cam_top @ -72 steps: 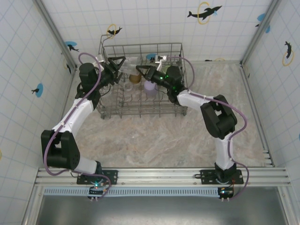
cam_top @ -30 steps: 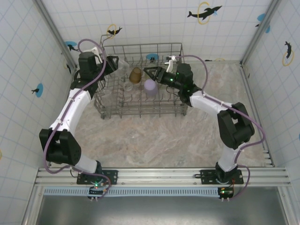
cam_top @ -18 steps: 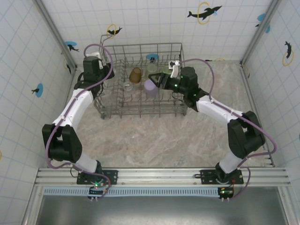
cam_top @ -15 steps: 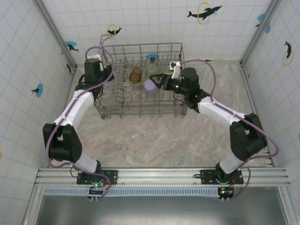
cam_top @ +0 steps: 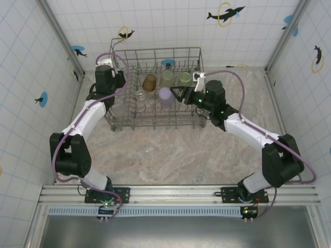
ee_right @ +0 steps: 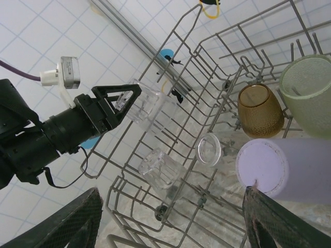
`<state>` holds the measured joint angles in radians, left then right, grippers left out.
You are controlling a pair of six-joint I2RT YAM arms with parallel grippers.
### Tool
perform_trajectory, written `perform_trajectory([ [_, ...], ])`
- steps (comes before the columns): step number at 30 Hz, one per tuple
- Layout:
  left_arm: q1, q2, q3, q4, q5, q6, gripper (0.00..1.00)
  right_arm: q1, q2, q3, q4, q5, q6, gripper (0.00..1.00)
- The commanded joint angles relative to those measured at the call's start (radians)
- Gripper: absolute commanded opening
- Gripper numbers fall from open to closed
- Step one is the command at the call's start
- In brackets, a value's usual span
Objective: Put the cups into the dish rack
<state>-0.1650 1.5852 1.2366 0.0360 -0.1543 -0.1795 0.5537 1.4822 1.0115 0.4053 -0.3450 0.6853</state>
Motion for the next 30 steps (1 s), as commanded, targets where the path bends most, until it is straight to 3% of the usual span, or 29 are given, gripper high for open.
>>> perform_trajectory([
  [1, -0.005, 0.042, -0.012, 0.026, 0.033, 0.052, 0.0, -0.011, -0.042, -0.032, 0.014, 0.007, -0.018, 0.74],
  [9, -0.008, 0.082, 0.068, -0.093, 0.26, 0.323, 0.0, -0.034, -0.053, -0.063, 0.024, -0.017, -0.012, 0.74],
  [18, -0.008, 0.107, 0.115, -0.128, 0.228, 0.539, 0.0, -0.044, -0.06, -0.079, 0.028, -0.026, 0.003, 0.74],
  [23, -0.007, 0.108, 0.041, 0.0, 0.102, 0.539, 0.0, -0.043, -0.056, -0.079, 0.034, -0.028, 0.014, 0.74],
  [30, -0.008, 0.106, -0.038, 0.102, 0.103, 0.485, 0.0, -0.041, -0.046, -0.077, 0.04, -0.026, 0.022, 0.74],
])
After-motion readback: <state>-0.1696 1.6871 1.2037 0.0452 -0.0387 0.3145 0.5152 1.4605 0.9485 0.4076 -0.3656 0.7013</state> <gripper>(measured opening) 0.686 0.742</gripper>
